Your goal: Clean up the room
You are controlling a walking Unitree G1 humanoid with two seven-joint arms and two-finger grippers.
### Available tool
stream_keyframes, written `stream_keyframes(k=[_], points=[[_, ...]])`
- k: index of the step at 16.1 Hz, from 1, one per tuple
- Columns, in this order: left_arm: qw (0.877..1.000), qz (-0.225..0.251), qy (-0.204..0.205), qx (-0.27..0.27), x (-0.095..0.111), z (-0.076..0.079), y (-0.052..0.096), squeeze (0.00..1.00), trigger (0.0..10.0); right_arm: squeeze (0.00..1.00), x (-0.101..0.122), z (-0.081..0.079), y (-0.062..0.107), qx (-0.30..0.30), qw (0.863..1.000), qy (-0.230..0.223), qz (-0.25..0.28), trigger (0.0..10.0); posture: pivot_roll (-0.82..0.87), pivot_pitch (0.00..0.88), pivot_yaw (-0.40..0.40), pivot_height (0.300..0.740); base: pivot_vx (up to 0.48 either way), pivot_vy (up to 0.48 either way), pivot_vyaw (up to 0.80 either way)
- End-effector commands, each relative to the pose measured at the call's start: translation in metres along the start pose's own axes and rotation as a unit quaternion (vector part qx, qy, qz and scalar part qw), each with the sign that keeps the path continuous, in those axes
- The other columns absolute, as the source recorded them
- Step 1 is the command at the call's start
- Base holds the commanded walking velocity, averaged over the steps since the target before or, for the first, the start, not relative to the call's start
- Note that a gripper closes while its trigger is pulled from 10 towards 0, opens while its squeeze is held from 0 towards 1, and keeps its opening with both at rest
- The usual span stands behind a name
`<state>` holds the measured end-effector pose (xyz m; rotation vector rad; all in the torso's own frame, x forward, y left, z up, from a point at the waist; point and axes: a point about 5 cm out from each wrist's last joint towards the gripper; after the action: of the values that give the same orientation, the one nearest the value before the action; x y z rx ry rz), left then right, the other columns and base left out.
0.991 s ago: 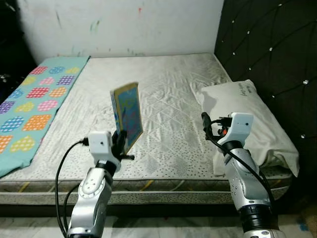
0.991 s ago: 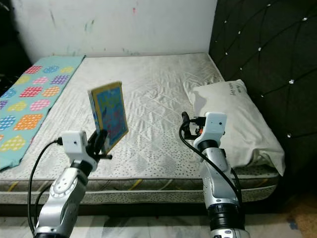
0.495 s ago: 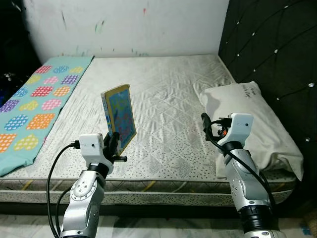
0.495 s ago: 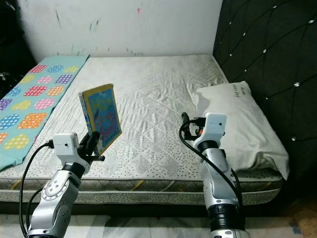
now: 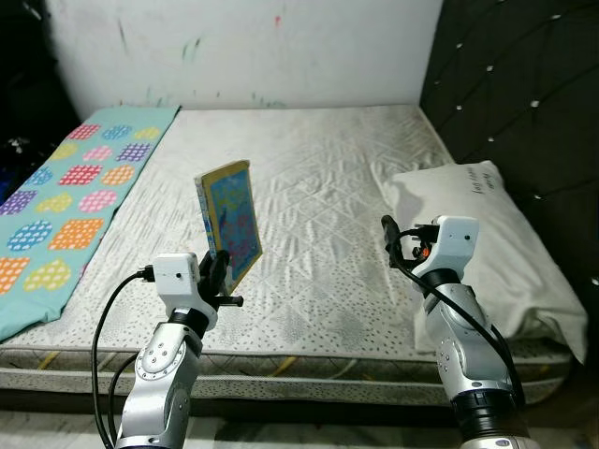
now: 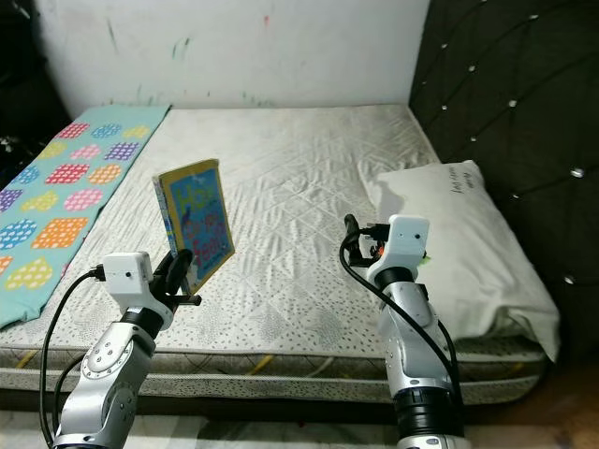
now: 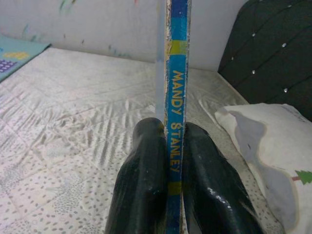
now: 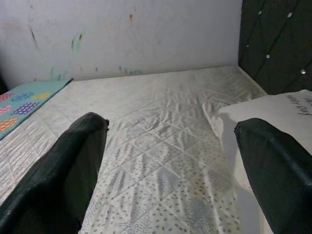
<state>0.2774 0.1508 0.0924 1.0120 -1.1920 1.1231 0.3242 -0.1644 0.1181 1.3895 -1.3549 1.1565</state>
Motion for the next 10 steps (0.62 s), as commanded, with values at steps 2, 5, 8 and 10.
stream_keyframes(k=[2, 5, 8, 10], points=[[1.0, 0.027, -0.001, -0.006, 0.0124, 0.0002, -0.0023, 0.0, 10.0, 0.0, 0.0023, -0.0019, -0.0004, 0.002, 1.0, 0.001, 0.005, 10.0, -0.09, 0.0, 0.054, 0.74, 0.352, 0.0, 0.0], [1.0, 0.024, -0.001, -0.007, 0.0116, 0.0006, -0.0024, 0.0, 10.0, 0.0, 0.0003, 0.0, 0.0001, -0.002, 1.0, 0.002, 0.0, 10.0, -0.09, 0.0, 0.055, 0.74, 0.343, 0.0, -0.41], [1.0, 0.024, 0.002, -0.007, 0.0109, 0.0013, -0.0026, 0.0, 10.0, 0.0, 0.0015, 0.0018, 0.0001, -0.005, 1.0, 0.003, 0.004, 10.0, -0.09, 0.0, 0.055, 0.74, 0.323, 0.0, -0.45], [1.0, 0.023, 0.004, -0.006, 0.0105, 0.0025, -0.0024, 0.0, 10.0, 0.0, 0.002, 0.002, -0.0003, -0.005, 1.0, 0.005, 0.005, 10.0, -0.09, 0.0, 0.054, 0.74, 0.15, 0.0, 0.0]])
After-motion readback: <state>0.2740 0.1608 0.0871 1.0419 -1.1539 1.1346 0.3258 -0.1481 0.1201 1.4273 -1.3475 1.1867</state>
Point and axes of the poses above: a point about 5 cm out from each wrist's last joint towards the gripper, its own y axis pointing back from the gripper into the wrist, its own x axis along the axis of the wrist's last joint, z = x × y, and after that the axes turned 6 degrees about -y, right-handed
